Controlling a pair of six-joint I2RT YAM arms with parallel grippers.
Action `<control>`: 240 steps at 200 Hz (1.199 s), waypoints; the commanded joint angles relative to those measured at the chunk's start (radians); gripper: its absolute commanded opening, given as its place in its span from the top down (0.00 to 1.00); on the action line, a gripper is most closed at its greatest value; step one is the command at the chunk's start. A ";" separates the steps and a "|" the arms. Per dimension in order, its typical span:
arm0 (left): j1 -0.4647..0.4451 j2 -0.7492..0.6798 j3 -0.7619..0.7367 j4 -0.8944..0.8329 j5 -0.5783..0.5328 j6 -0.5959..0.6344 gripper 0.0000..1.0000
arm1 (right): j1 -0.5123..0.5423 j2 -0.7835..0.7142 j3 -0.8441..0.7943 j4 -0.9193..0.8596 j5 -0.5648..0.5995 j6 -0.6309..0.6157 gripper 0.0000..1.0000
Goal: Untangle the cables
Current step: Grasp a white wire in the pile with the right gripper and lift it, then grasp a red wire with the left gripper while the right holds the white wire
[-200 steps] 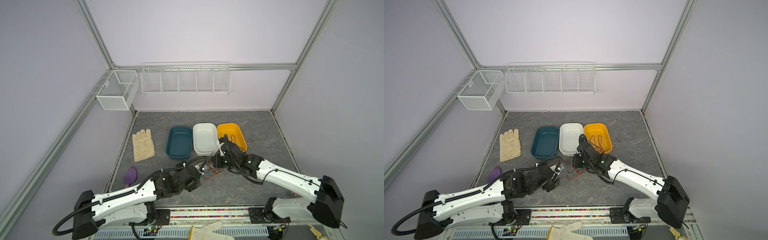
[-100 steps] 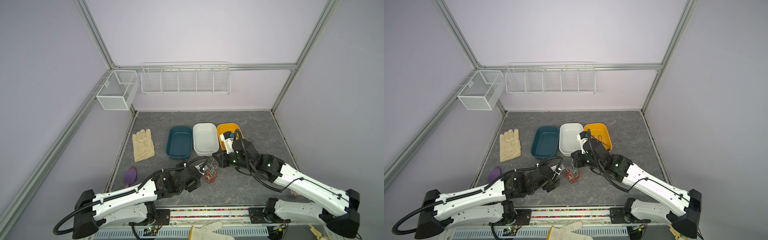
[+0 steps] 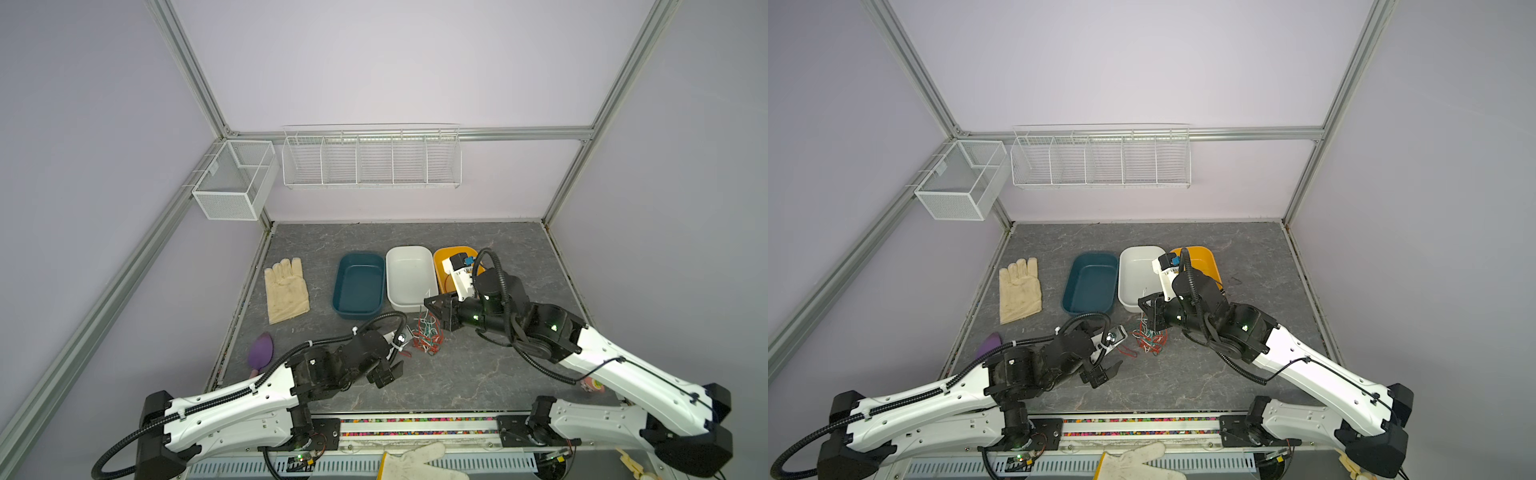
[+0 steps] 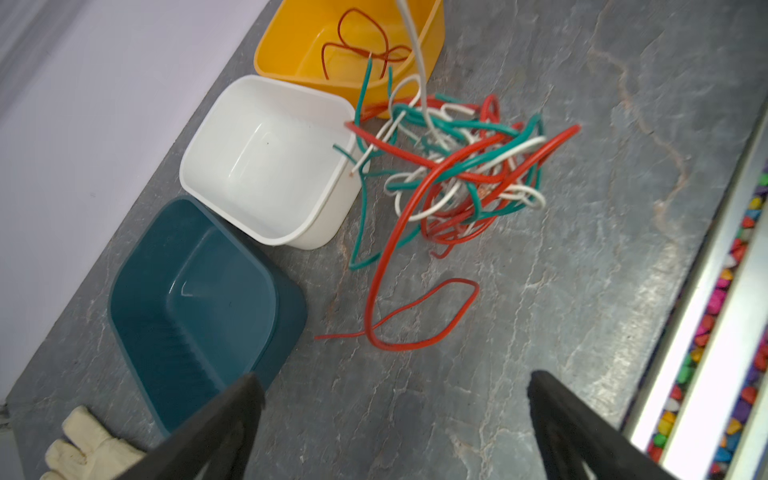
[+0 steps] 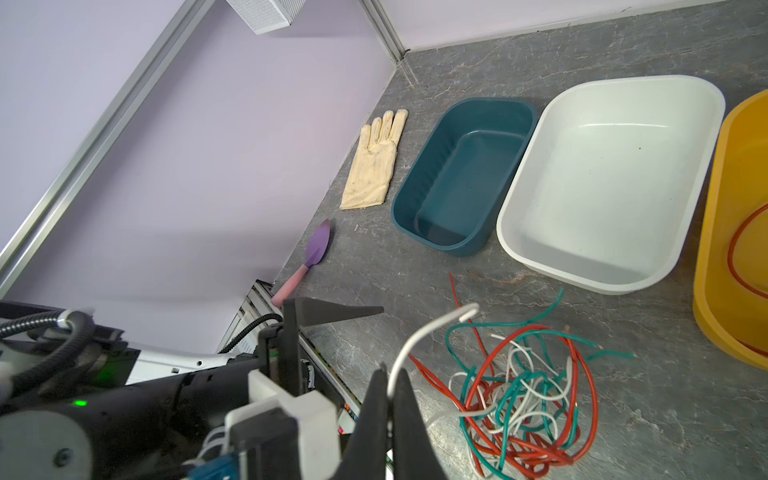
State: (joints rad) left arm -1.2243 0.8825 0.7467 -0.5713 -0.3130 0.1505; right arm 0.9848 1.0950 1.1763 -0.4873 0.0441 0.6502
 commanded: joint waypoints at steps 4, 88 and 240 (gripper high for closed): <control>-0.006 -0.027 0.031 0.059 0.113 -0.081 0.01 | 0.007 -0.021 -0.010 0.021 -0.023 -0.018 0.93; -0.006 0.106 0.007 0.108 0.181 -0.232 0.01 | 0.009 -0.064 -0.018 0.030 -0.060 -0.023 0.93; -0.006 0.080 -0.111 0.309 0.305 -0.302 0.60 | 0.014 -0.102 -0.050 0.032 -0.044 -0.003 0.93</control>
State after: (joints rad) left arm -1.2251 0.9730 0.6502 -0.2882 -0.0242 -0.1371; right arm 0.9913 1.0046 1.1393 -0.4896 -0.0006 0.6357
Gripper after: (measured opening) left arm 0.451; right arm 0.070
